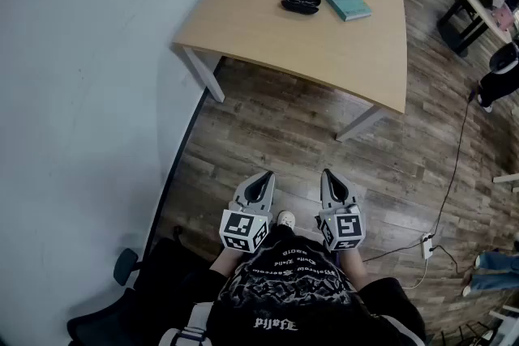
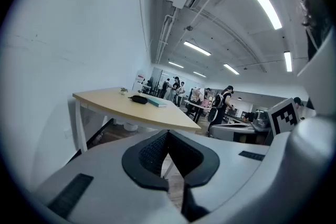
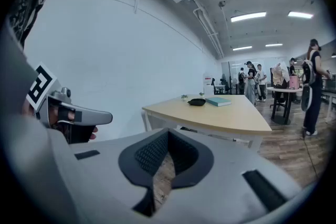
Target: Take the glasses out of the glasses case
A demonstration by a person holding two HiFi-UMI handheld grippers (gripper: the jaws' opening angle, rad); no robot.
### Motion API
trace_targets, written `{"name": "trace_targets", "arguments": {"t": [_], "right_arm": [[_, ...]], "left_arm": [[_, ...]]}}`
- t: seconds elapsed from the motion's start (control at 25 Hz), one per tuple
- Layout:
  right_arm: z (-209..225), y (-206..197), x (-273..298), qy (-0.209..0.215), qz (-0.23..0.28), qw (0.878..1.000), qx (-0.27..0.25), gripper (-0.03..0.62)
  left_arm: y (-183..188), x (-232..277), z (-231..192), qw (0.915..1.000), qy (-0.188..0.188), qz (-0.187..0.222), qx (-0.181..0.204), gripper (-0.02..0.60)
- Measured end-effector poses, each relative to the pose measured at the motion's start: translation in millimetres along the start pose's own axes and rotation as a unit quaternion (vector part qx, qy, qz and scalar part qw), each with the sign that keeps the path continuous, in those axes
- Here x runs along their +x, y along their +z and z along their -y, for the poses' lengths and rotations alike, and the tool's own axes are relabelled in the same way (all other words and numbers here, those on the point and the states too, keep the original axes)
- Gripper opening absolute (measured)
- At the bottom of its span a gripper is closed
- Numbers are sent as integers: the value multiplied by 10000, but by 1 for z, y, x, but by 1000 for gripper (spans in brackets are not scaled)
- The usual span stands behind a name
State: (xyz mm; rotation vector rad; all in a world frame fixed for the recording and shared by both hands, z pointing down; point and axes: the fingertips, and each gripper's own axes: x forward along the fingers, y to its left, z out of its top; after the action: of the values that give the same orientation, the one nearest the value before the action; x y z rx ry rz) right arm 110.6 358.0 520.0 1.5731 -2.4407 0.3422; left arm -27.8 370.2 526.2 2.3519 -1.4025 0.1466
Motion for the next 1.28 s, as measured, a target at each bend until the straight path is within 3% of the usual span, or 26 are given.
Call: {"name": "trace_targets", "arguments": {"t": [0.24, 0.6, 0.92, 1.0, 1.04, 1.08, 1.16, 1.24, 1.28], "right_arm": [[-4, -6, -18, 87, -24, 10000, -30, 5], [4, -2, -23, -423, 85, 9973, -603, 6], [3, -8, -23, -370, 72, 9991, -176, 6], [2, -8, -21, -373, 91, 9992, -149, 8], [1, -7, -19, -366, 76, 9992, -150, 20], [1, -8, -18, -357, 48, 9992, -163, 90], [-1, -7, -17, -381, 15, 9991, -203, 110], [-4, -8, -16, -384, -9, 9991, -191, 140], [-6, -9, -14, -360, -38, 9992, -163, 212]], "left_arm": [[-4, -11, 14, 10000, 50, 49, 58, 5], [-11, -16, 6, 9999, 117, -34, 16, 5], [-13, -15, 5, 9999, 68, -70, 97, 5], [-13, -13, 5, 9999, -89, -90, 88, 9], [-14, -12, 5, 9997, -207, -142, 51, 28], [-16, -10, 6, 9993, -314, -207, 6, 73], [-17, -9, 4, 9987, -407, -302, -56, 174], [-16, -10, -2, 9990, -330, -314, -38, 234], [-16, -10, -7, 9992, -254, -322, -5, 244]]}}
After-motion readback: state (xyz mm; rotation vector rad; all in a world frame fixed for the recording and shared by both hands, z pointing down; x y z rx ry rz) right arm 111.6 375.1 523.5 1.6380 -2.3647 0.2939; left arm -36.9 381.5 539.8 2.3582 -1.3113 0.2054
